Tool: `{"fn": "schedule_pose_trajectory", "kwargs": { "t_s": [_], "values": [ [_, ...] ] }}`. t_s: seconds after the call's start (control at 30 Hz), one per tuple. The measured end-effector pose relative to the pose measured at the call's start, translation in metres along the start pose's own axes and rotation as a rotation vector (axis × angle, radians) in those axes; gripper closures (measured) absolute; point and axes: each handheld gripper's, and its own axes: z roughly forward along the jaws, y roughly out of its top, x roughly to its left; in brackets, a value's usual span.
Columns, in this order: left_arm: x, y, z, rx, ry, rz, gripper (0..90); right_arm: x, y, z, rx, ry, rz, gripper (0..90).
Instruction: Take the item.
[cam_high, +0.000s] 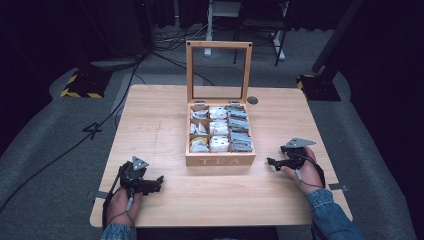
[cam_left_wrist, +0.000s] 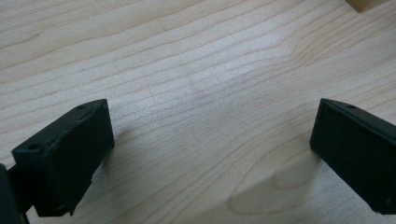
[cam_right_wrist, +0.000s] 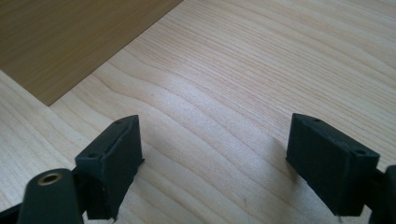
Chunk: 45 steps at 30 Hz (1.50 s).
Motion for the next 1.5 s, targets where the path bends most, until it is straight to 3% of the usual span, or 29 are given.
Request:
{"fn": "schedule_pose_trajectory", "kwargs": {
  "t_s": [0.37,0.53,0.63,1.0,1.5],
  "values": [
    [0.000,0.000,0.000,0.001,0.000,-0.001,0.0,0.001,0.001,0.001,-0.004,-0.009,0.011,19.6],
    [0.000,0.000,0.000,0.001,0.000,-0.001,0.0,0.002,0.002,-0.002,-0.012,-0.016,0.028,35.5],
    [0.000,0.000,0.000,0.000,0.000,-0.002,0.0,0.002,0.003,-0.004,-0.006,-0.012,0.034,37.7],
    [0.000,0.000,0.000,0.001,0.000,-0.001,0.0,0.017,0.026,-0.020,-0.102,0.034,0.056,42.7],
    [0.000,0.000,0.000,0.001,0.000,-0.001,0.0,0.032,0.052,-0.035,-0.179,0.080,0.073,47.2]
  ]
}}
